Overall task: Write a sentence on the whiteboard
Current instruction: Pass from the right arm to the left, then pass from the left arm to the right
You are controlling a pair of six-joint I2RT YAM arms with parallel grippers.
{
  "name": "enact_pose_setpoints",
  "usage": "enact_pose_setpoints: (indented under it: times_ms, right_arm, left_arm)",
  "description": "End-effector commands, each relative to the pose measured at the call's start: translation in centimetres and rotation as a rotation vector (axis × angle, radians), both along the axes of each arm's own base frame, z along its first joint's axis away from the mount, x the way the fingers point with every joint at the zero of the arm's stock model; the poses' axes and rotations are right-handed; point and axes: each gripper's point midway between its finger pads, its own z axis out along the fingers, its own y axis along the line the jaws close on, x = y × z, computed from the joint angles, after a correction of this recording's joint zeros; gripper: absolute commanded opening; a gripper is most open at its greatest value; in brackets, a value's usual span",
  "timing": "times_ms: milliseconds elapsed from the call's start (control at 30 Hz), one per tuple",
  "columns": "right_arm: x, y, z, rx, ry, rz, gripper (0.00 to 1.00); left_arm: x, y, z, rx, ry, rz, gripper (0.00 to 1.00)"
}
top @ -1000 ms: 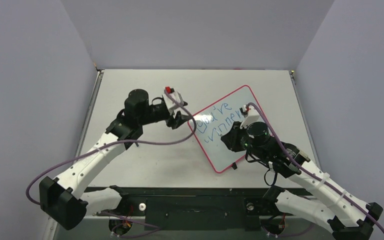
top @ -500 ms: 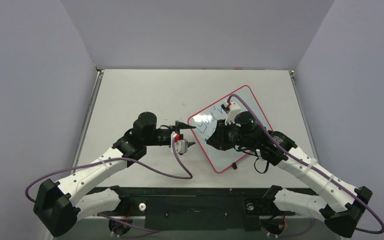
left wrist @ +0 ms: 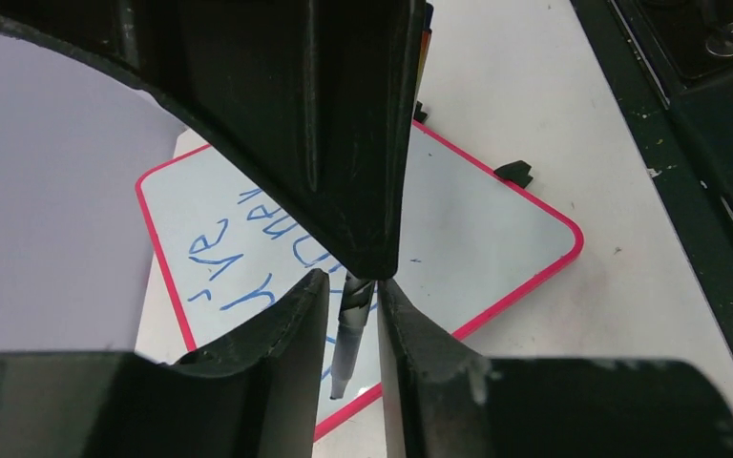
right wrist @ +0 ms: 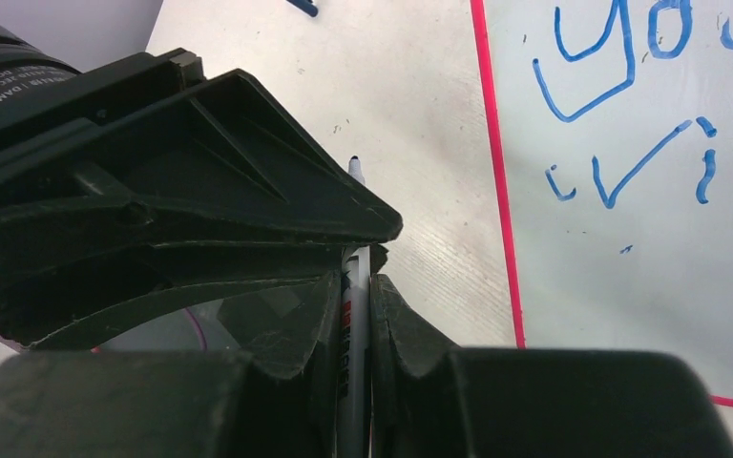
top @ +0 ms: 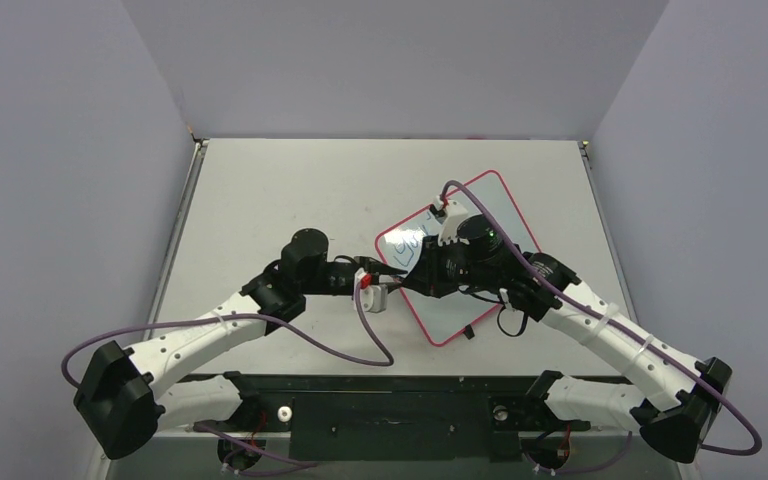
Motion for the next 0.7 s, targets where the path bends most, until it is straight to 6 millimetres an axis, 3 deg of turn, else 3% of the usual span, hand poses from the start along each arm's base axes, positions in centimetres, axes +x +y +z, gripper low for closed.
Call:
enact_pose_setpoints:
  times_ms: [0,67,100,167,233,267,300,367,667]
  right_arm:
    - [0.7,1.1,3.1,0.086,-0.059,0.012,0.00]
    - [0.7,1.2,3.3,0.096,-0.062,0.011,0.00]
    - [0.7,1.2,3.4,0.100,-0.064,0.011,0.00]
    - [0.7,1.2,3.6,0.109,-0.067,0.009,0.00]
    - [0.8,1.1,3.9,0.116,-0.075,-0.003,0.04]
    - [1.1,0.9,3.9,0.113,-0.081,-0.022,0.09]
    - [1.3,0.7,3.9,0.111,-0.088,-0.035,0.22]
    - [1.5,0.5,4.0,0.110,-0.095,-0.053,0.32]
    - [1.9,0.9,3.8,0.112,-0.094,-0.064,0.32]
  left_arm:
    - [0.3,-0.8,1.5,-0.070,0.005,0.018,0.21]
    - [0.3,-0.9,1.5,-0.078,0.016,0.022,0.15]
    - [0.3,-1.0,1.5,-0.079,0.026,0.024,0.07]
    - [0.3,-1.0,1.5,-0.083,0.041,0.035,0.00]
    - [0.4,-1.1,1.7,-0.093,0.057,0.043,0.00]
    - [0.5,-1.1,1.8,-0.098,0.058,0.050,0.00]
    - [0.5,-1.1,1.9,-0.100,0.065,0.054,0.00]
    - [0.6,-1.1,2.0,-0.107,0.074,0.059,0.00]
    - [0.4,-1.1,2.5,-0.131,0.086,0.055,0.00]
